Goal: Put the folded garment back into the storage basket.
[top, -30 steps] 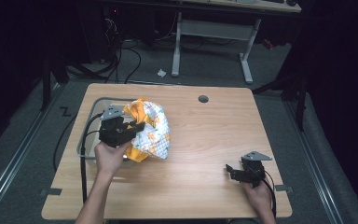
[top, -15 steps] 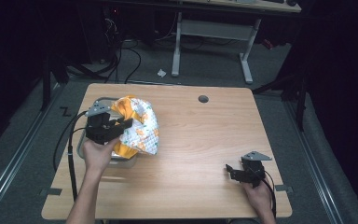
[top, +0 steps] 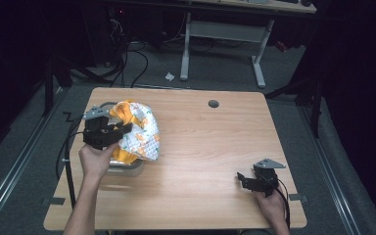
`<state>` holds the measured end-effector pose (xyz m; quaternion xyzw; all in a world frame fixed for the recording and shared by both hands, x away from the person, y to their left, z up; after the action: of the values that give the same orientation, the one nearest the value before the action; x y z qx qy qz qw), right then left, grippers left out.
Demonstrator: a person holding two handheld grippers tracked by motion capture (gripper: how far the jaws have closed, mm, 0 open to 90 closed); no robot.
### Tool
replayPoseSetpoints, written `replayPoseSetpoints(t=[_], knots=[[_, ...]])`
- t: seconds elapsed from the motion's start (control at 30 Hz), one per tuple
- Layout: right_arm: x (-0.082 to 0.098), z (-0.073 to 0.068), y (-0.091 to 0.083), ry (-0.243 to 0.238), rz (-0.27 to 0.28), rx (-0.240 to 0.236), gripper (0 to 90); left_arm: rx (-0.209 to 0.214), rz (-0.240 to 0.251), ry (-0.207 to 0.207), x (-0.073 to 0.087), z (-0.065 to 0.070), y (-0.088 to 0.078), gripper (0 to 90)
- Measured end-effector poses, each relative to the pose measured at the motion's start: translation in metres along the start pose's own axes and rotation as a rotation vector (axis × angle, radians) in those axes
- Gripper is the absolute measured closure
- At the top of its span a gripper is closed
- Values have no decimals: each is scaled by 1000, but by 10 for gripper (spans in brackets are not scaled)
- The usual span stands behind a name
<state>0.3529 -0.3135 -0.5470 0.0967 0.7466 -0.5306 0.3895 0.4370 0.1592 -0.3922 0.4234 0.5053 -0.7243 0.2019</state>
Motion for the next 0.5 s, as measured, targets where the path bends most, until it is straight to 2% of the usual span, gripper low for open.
replayPoseSetpoints(t=[0.3, 0.5], knots=[[0, 0, 0, 2, 0, -1, 233, -9, -13, -11, 1, -12, -1, 757], [0, 0, 0, 2, 1, 0, 233, -34, -34, -7, 4, -22, 3, 757]])
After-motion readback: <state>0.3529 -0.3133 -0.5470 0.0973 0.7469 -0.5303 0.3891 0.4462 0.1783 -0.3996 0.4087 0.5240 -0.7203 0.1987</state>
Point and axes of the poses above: each handheld gripper's, and its own axes: y roughly forward along the jaws, x roughly out of its underside, z roughly to its right, the point moved 4 cm from there along y, roughly forward along the jaws, and after that the axes turned 11 degrees about -x, right-handed, at the moved point
